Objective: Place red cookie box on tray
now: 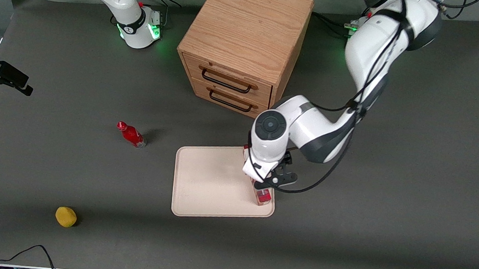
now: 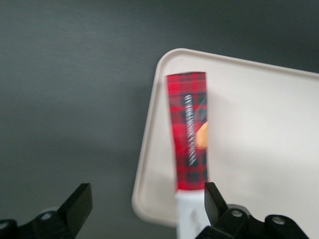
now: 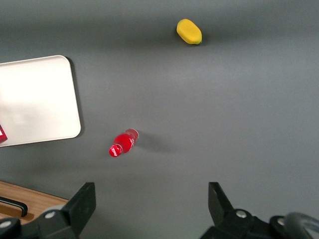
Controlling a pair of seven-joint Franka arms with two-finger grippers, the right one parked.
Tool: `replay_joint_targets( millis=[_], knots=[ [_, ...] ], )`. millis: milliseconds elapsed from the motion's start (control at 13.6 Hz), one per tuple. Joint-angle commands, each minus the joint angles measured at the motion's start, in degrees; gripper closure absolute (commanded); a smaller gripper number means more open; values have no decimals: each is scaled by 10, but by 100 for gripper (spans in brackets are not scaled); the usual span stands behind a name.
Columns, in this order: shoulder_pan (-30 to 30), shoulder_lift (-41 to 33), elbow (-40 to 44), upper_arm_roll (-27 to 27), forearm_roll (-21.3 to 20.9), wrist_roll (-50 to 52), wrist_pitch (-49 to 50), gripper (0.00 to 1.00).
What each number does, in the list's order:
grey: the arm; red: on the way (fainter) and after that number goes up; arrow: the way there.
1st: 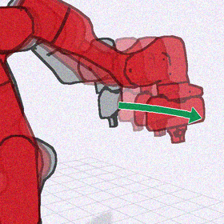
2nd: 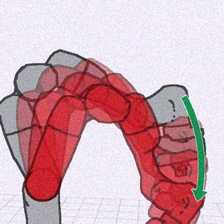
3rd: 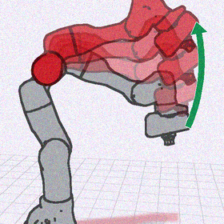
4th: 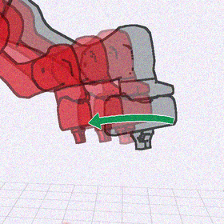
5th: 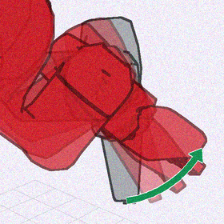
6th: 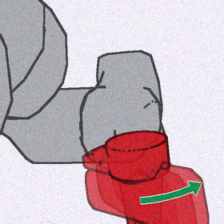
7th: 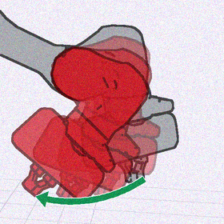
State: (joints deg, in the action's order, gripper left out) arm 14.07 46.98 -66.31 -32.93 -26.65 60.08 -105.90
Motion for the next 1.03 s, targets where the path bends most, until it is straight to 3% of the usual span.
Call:
replay_joint_targets(
  millis=[0,148,369,443,959],
  knots=[
    [-44,-110,-94,-9,33,-76,37,0],
    [-78,-186,-169,5,73,-149,36,0],
    [-82,-300,-238,113,204,-299,62,0],
    [-82,-329,-256,147,227,-352,80,0],
    [-80,-494,-362,320,236,-520,123,0]
  ],
)
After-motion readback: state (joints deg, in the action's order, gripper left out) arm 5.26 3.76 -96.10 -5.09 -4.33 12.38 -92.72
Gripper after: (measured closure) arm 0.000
